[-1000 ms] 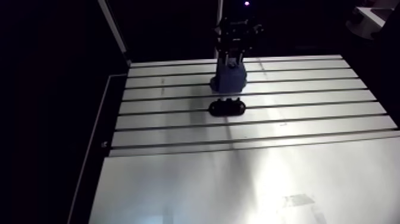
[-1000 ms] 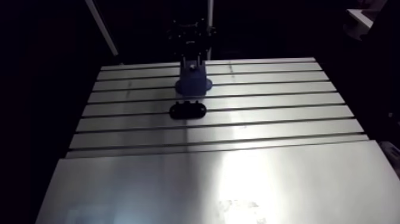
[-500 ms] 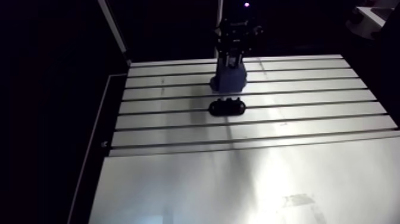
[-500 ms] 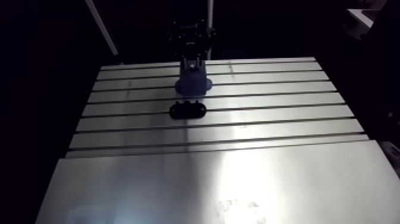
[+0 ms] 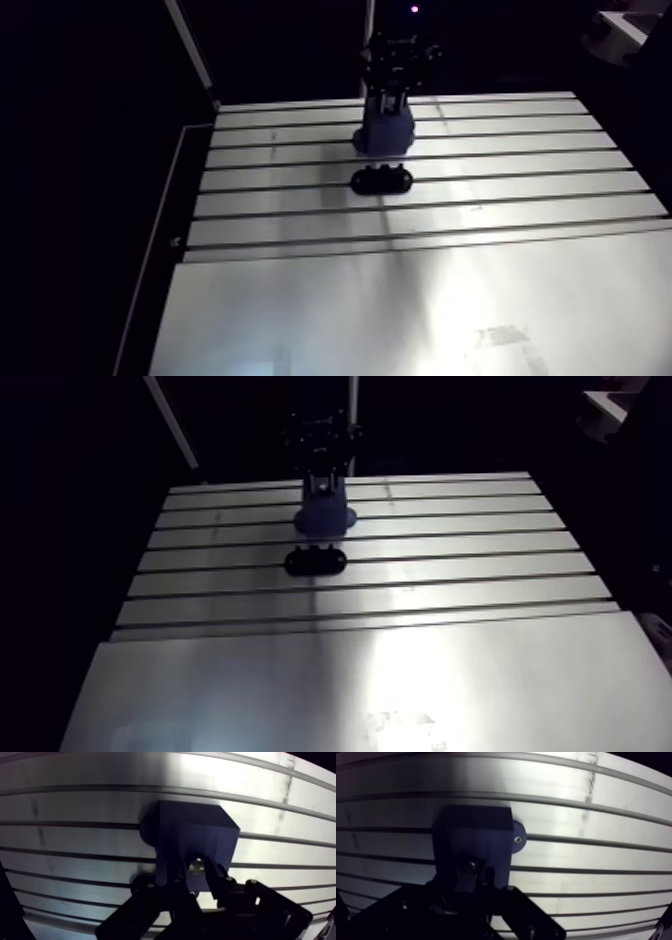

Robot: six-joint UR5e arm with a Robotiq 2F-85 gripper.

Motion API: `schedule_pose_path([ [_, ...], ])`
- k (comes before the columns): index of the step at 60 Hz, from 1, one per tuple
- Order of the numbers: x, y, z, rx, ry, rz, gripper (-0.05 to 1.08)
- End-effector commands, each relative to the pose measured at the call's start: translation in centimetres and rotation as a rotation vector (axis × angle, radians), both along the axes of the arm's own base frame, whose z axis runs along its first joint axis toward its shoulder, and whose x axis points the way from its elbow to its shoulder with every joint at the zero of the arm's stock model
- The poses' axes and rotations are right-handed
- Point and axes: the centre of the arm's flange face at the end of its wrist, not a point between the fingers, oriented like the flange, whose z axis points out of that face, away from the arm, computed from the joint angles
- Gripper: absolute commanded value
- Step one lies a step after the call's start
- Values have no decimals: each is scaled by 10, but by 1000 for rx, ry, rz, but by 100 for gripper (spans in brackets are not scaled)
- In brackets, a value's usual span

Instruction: Pick up the M10 bolt and insert it into the hex recess until seated.

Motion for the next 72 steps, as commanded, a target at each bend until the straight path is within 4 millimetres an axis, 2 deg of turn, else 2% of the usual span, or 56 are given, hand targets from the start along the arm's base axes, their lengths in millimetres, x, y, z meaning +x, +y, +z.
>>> schedule_pose_path([
  [1, 1, 0, -1, 0, -2, 1, 62],
  [72, -2, 1, 0, 1, 12, 2, 65],
])
